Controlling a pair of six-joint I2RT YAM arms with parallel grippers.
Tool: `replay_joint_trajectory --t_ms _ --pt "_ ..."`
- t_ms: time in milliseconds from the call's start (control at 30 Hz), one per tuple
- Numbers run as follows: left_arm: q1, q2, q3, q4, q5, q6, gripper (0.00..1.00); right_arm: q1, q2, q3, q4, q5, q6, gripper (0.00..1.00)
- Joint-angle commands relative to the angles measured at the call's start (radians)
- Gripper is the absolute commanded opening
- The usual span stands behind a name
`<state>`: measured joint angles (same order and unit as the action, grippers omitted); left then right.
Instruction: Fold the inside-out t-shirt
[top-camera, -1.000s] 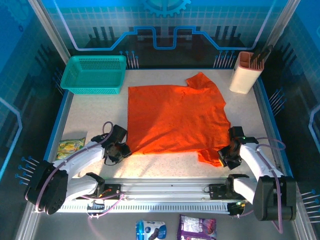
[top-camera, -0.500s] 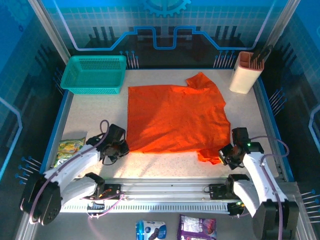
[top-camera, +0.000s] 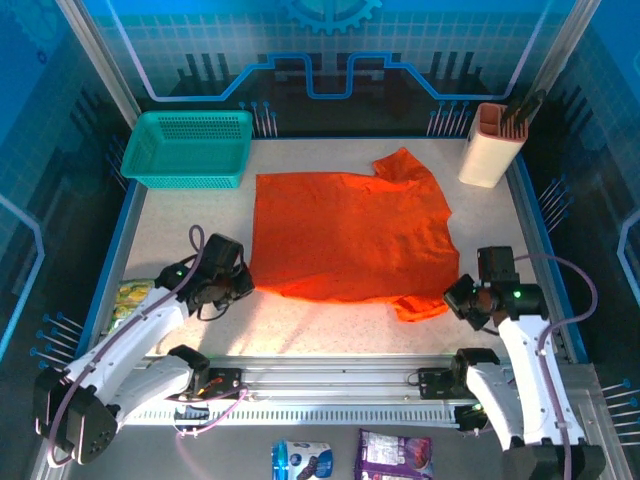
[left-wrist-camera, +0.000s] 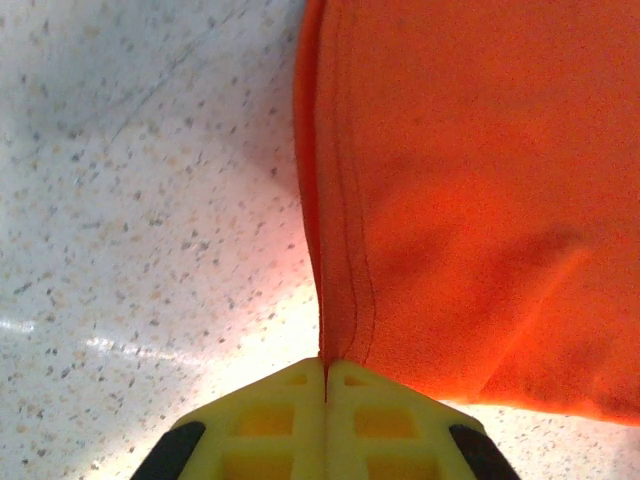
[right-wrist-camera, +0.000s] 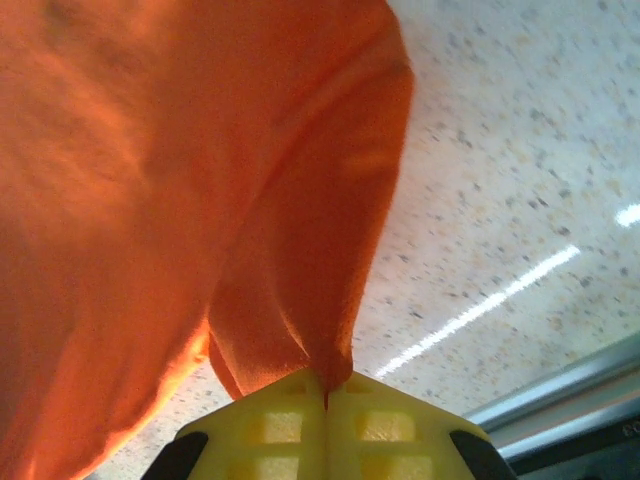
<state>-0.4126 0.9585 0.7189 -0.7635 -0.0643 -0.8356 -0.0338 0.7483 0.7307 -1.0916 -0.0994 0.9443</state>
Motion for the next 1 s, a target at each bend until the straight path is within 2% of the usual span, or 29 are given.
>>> replay_joint_trajectory --t_ms 0,300,600,967 --pt "0.039 0.037 0.06 -0.02 -0.016 0.068 0.0 0.0 0.085 0.083 0.065 -0.014 -0.101 0.0" --pt "0.181 0.212 0.183 0.087 0.07 0.206 0.0 -0.002 0.31 0.201 0.289 -0.067 -0.222 0.0" --pt "0.246 0.378 0.3 0.134 0.086 0.307 0.0 -0.011 0.523 0.274 0.429 -0.075 -0.252 0.0" --pt "0.271 0.595 0.44 0.154 0.063 0.378 0.0 -0.03 0.738 0.369 0.526 -0.07 -0.282 0.0"
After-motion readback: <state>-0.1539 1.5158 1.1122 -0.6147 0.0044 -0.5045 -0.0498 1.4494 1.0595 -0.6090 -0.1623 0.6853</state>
